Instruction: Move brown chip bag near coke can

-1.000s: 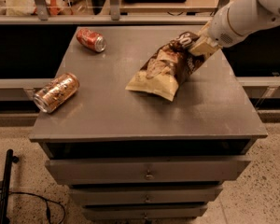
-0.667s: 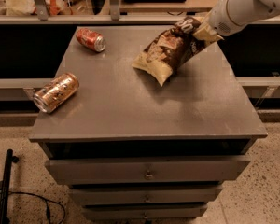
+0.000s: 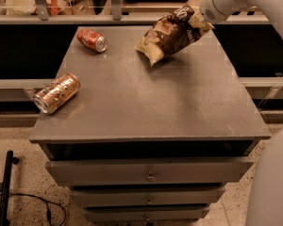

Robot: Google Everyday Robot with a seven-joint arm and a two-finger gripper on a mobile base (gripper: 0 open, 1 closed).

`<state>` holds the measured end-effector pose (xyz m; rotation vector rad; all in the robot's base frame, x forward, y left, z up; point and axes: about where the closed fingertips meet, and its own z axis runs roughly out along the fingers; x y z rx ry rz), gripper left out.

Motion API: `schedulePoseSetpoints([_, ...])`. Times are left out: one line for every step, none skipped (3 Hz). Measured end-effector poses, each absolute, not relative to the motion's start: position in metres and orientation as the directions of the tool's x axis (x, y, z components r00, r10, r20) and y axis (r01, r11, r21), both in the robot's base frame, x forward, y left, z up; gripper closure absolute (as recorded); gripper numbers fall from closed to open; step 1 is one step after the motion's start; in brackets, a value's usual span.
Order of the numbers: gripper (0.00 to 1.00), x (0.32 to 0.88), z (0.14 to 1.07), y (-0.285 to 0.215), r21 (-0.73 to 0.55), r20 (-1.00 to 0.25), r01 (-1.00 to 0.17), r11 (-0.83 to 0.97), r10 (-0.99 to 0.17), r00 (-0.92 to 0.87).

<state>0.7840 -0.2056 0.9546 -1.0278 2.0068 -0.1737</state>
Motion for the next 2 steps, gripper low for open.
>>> schedulePoseSetpoints([1.00, 0.811, 0.962, -0.186, -0.428, -0.665, -0.570, 0.701, -0.672, -0.327])
schedulePoseSetpoints([1.00, 0.824, 0.972, -0.162, -0.387, -0.696, -0.569, 0.725, -0.635, -0.336])
